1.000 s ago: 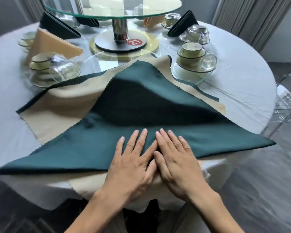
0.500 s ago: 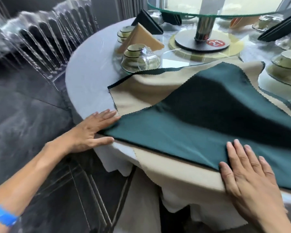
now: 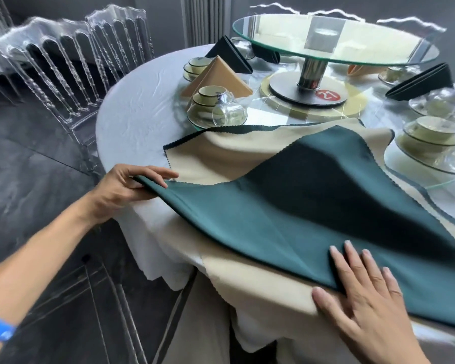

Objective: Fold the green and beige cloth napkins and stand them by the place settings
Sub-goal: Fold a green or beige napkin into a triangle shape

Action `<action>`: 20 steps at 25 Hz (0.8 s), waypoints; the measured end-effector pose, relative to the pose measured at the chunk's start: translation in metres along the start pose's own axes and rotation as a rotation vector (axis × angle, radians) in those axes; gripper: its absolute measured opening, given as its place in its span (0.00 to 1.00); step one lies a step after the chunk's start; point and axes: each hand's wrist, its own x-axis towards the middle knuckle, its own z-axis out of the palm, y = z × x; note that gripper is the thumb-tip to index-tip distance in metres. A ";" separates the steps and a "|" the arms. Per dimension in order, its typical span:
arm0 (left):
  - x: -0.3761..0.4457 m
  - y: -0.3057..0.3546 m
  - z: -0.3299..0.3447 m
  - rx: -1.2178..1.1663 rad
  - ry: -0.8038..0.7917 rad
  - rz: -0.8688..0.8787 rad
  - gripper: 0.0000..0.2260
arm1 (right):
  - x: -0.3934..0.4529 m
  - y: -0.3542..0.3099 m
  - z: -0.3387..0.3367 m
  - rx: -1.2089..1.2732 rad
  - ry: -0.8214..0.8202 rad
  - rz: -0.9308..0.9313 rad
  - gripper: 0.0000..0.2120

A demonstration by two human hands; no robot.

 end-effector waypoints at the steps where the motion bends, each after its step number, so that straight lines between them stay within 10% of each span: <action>1: 0.005 0.008 0.005 -0.055 0.014 0.035 0.12 | -0.001 -0.008 -0.002 0.019 0.025 -0.030 0.35; 11: 0.067 0.112 0.063 -0.165 -0.061 0.225 0.07 | 0.015 -0.107 -0.004 0.151 0.269 -0.059 0.01; 20: 0.123 0.078 0.146 -0.007 -0.067 -0.168 0.07 | -0.019 -0.099 -0.018 0.303 0.141 0.210 0.22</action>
